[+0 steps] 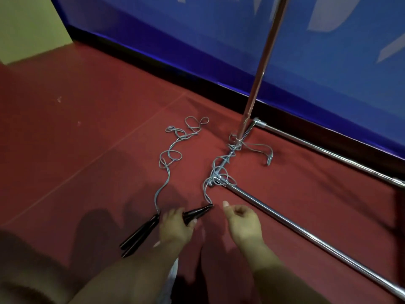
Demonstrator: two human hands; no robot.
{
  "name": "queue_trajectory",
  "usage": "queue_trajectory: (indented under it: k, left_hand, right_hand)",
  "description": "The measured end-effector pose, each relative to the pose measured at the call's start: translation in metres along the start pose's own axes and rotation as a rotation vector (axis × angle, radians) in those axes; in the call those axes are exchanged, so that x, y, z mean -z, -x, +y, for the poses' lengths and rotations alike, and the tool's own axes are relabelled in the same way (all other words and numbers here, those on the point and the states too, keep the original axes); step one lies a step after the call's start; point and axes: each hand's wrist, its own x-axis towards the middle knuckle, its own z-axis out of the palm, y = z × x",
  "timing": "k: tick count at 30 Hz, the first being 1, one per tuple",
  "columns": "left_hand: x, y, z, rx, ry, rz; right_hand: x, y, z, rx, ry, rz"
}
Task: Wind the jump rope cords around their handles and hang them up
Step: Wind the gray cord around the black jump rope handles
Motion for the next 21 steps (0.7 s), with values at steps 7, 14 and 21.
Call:
queue_trajectory:
  k: [7,14,21]
  left_hand:
    - [-0.033,-0.033,0.008,-0.014,-0.235,-0.114]
    - [-0.048,-0.020,0.035,-0.064,-0.272,-0.226]
    - [0.036,-0.025,0.134,-0.537,-0.420,-0.487]
  right_hand:
    - [-0.004,-0.012,0.036,-0.094,0.110,0.026]
    - [0.014,-0.011,0.024,-0.116,0.074,0.052]
    - [0.090,-0.019,0.007,-0.120,0.142,0.206]
